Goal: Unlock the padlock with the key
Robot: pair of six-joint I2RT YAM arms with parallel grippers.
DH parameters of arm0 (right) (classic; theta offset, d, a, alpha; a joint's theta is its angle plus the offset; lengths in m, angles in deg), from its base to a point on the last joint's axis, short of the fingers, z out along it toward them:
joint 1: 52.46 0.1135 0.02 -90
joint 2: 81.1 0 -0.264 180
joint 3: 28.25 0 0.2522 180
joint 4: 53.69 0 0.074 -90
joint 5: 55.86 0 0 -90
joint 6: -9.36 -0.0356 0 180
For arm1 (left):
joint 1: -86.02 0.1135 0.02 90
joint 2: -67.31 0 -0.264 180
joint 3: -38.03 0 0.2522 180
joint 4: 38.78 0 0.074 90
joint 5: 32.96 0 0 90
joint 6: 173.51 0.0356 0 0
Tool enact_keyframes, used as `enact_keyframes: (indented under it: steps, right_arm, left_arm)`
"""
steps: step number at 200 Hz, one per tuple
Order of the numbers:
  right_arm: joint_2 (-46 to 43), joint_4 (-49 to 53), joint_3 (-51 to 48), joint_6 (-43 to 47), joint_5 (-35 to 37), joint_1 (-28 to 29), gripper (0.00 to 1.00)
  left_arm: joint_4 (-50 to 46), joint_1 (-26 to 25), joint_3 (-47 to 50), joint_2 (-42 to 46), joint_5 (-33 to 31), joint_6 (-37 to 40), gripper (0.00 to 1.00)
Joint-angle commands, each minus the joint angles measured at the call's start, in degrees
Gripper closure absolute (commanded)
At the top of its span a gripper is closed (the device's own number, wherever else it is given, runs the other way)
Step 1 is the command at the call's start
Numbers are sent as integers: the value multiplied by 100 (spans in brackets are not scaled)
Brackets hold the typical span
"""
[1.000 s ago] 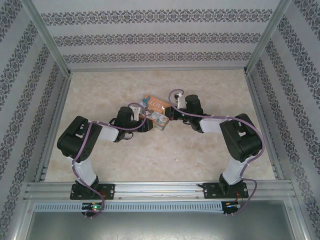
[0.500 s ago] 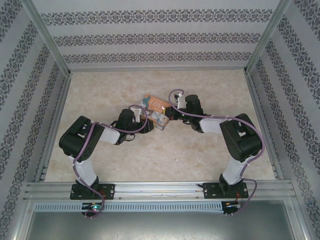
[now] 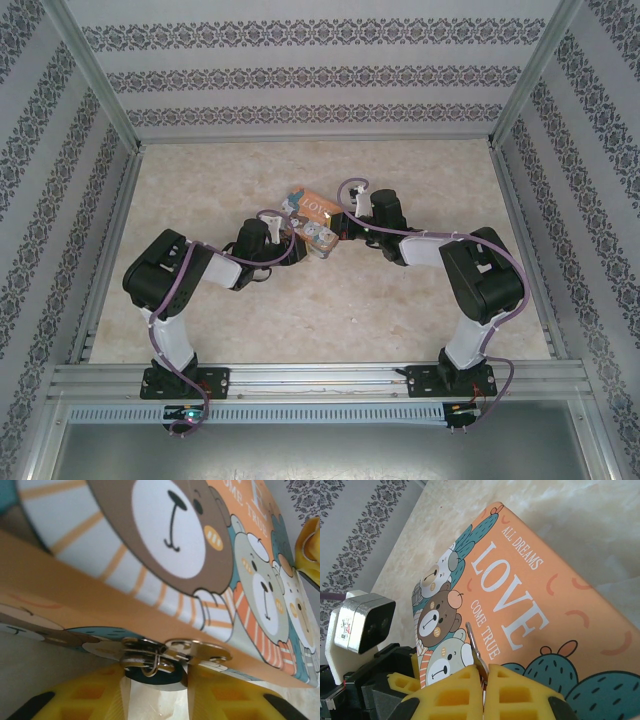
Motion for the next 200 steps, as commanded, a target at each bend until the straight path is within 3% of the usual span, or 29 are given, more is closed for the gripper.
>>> enact_keyframes:
  steps: [1, 72, 117, 158, 200]
  right_arm:
    - [57, 331, -44, 81, -28, 132, 100]
    - [-433, 84, -15, 190, -134, 83, 100]
    - [-1302, 272, -507, 757, 65, 103, 100]
    - [-2192, 903, -1116, 1415, 574, 492, 100]
    - [-2665, 1269, -1588, 1733, 1282, 1090, 100]
  left_arm:
    - [408, -67, -24, -116, -55, -99, 71]
    - [126, -69, -92, 207, 8, -339, 73]
    - [-1035, -66, -333, 738, 302, -528, 72]
    - [-1851, -53, -641, 985, 698, -664, 71]
    - [-2073, -48, -866, 984, 902, -846, 71]
